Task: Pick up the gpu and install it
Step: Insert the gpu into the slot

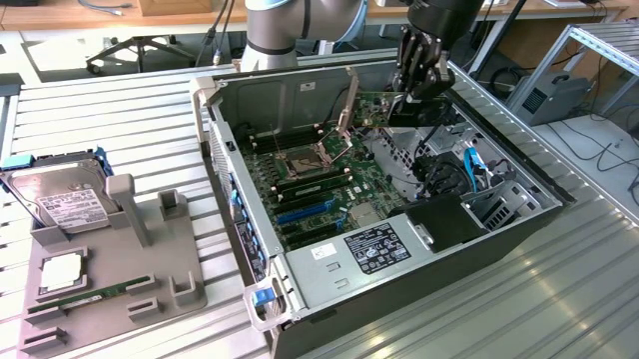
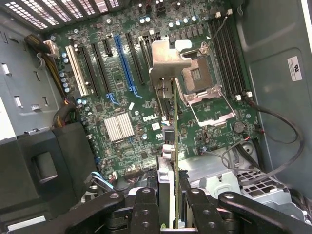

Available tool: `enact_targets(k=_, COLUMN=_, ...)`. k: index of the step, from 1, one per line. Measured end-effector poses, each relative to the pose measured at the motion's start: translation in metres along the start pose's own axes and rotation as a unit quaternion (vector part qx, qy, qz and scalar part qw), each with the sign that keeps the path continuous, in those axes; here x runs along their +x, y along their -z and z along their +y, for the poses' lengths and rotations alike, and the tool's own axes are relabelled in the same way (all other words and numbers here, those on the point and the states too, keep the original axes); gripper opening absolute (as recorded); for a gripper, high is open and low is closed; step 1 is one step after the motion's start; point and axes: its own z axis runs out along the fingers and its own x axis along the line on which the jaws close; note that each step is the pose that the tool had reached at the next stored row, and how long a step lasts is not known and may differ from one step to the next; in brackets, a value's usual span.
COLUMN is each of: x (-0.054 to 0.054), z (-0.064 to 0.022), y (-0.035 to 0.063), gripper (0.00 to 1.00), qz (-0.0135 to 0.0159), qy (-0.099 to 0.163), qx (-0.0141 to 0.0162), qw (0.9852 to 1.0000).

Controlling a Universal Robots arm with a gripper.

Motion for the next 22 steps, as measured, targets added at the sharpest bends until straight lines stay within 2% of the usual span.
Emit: enact_targets(k=22, x=-0.0008, z=-0.0029, y=-0.0001, gripper=0.27, qz=-0.0007, qy=0.026, qx=-0.0007, qw=0.9997)
